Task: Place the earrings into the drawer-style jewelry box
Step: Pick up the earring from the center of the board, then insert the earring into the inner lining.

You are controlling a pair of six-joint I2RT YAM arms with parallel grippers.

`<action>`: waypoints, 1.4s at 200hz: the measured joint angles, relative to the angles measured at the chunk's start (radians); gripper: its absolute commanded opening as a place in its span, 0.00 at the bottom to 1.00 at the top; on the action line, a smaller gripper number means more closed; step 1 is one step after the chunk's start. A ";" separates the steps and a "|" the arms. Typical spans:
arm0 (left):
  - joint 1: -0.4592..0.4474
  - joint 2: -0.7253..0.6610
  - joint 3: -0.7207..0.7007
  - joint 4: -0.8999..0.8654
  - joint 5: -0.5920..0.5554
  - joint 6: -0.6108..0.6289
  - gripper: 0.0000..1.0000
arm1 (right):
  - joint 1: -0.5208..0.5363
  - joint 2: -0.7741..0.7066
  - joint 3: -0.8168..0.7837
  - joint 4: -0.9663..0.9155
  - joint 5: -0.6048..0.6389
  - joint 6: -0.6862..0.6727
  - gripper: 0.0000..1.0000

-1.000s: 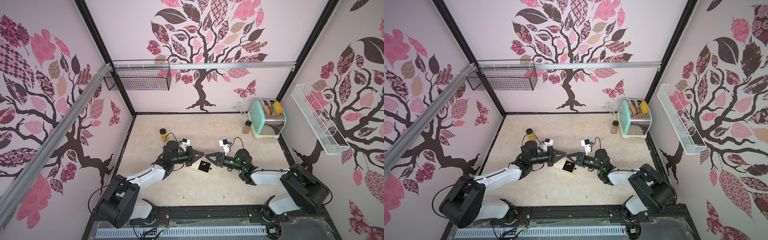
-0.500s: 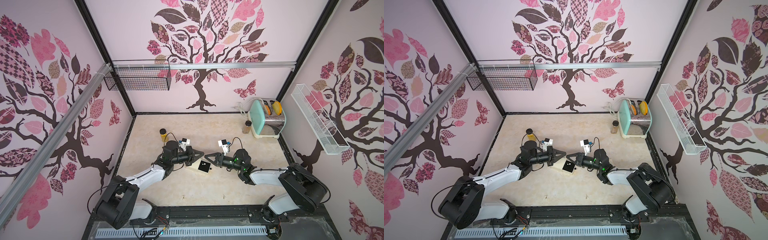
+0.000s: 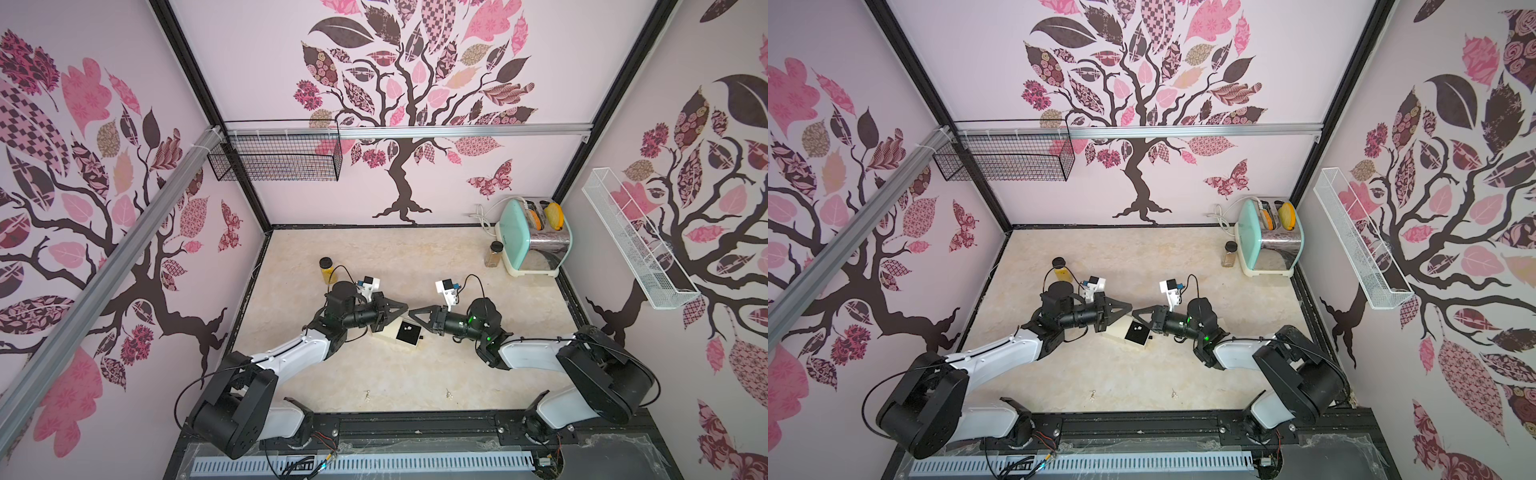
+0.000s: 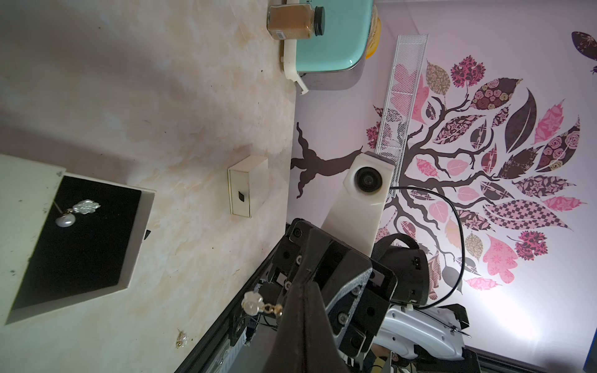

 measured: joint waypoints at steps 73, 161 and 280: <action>0.000 -0.002 0.000 -0.001 0.000 0.000 0.00 | 0.000 0.006 0.020 -0.003 0.001 -0.001 0.14; 0.000 -0.017 0.000 -0.041 -0.009 0.024 0.00 | 0.000 -0.008 0.021 -0.048 0.013 -0.012 0.04; 0.185 -0.045 0.194 -0.597 -0.126 0.450 0.98 | 0.016 -0.029 0.356 -0.982 0.238 -0.501 0.00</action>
